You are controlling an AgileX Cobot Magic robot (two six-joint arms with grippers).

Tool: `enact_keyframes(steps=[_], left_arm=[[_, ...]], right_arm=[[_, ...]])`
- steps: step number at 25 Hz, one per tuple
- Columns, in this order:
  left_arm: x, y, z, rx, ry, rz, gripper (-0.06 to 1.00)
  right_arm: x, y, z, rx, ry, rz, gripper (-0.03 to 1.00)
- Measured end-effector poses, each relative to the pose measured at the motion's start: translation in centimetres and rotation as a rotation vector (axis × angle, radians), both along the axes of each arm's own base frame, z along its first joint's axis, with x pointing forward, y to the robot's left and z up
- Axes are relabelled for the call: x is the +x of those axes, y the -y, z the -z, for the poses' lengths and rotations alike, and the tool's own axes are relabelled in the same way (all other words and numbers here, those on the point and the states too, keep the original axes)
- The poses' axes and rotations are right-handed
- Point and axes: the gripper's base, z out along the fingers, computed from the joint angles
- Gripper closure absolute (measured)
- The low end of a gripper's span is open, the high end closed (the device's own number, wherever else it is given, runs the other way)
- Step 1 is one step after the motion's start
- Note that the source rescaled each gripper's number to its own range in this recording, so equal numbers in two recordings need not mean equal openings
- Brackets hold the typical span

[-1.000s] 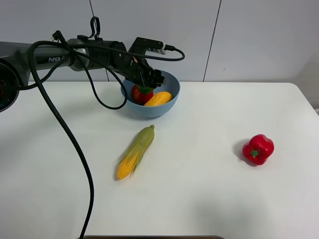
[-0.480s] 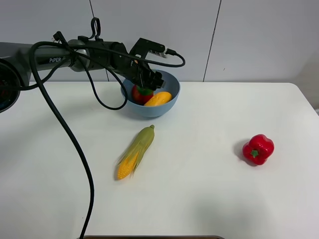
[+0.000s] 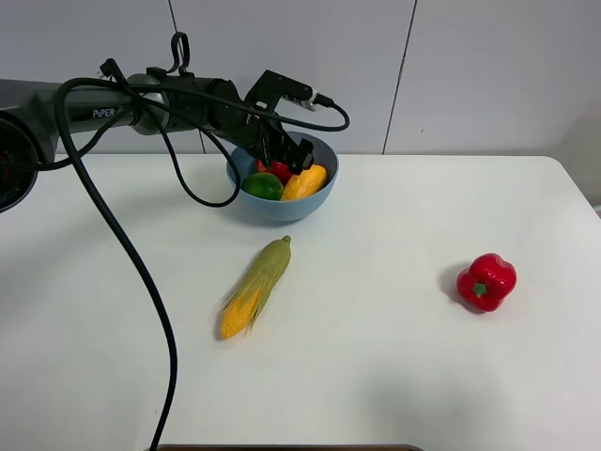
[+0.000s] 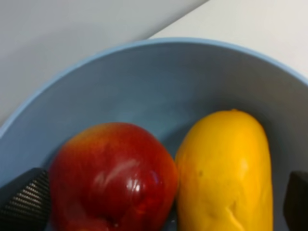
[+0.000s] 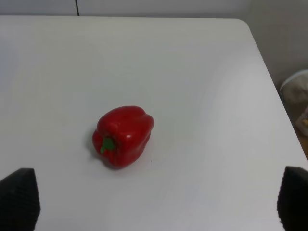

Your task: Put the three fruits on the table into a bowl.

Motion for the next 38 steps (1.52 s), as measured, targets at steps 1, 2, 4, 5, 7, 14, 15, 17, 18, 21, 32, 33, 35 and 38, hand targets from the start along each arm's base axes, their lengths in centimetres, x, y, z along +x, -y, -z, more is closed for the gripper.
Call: enact_keyframes(steps=[1,2,4,5,7,14,15,17,18,21,32,33,35,38], left_arm=[[0.0,0.0,0.0,0.004,0.002,0.002,-0.04],[0.0,0.0,0.0,0.005,0.003,0.003,-0.04],[0.0,0.0,0.0,0.008,0.005,0.004,-0.04],[0.0,0.0,0.0,0.012,0.003,0.006,-0.04],[-0.1,-0.1,-0.2,0.019,0.004,0.011,-0.04],[-1.2,-0.7,-6.1,0.001,0.074,0.027,-0.04],[-1.4,-0.8,-6.9,0.002,0.087,0.03,-0.04],[-1.9,-1.1,-8.8,0.001,0.113,0.035,-0.04],[-2.1,-1.3,-9.5,0.001,0.126,0.037,-0.04],[-2.9,-1.9,-12.2,0.015,0.173,0.047,-0.04],[-6.9,-9.2,-21.9,0.089,0.206,-0.044,-0.04],[-7.4,-10.0,-22.6,0.092,0.201,-0.058,-0.04],[-8.5,-11.8,-24.2,0.096,0.197,-0.092,-0.04],[-10.4,-14.3,-26.3,0.103,0.189,-0.139,-0.04]], right_arm=[[0.0,0.0,0.0,0.0,0.0,0.0,-0.03],[0.0,0.0,0.0,0.0,0.0,0.0,-0.03],[0.0,0.0,0.0,0.0,0.0,0.0,-0.03],[0.0,0.0,0.0,0.0,0.0,0.0,-0.03],[0.0,0.0,0.0,0.0,0.0,0.0,-0.03],[0.0,0.0,0.0,0.0,0.0,0.0,-0.03],[0.0,0.0,0.0,0.0,0.0,0.0,-0.03],[0.0,0.0,0.0,0.0,0.0,0.0,-0.03],[0.0,0.0,0.0,0.0,0.0,0.0,-0.03],[0.0,0.0,0.0,0.0,0.0,0.0,-0.03],[0.0,0.0,0.0,0.0,0.0,0.0,-0.03],[0.0,0.0,0.0,0.0,0.0,0.0,-0.03],[0.0,0.0,0.0,0.0,0.0,0.0,-0.03],[0.0,0.0,0.0,0.0,0.0,0.0,-0.03]])
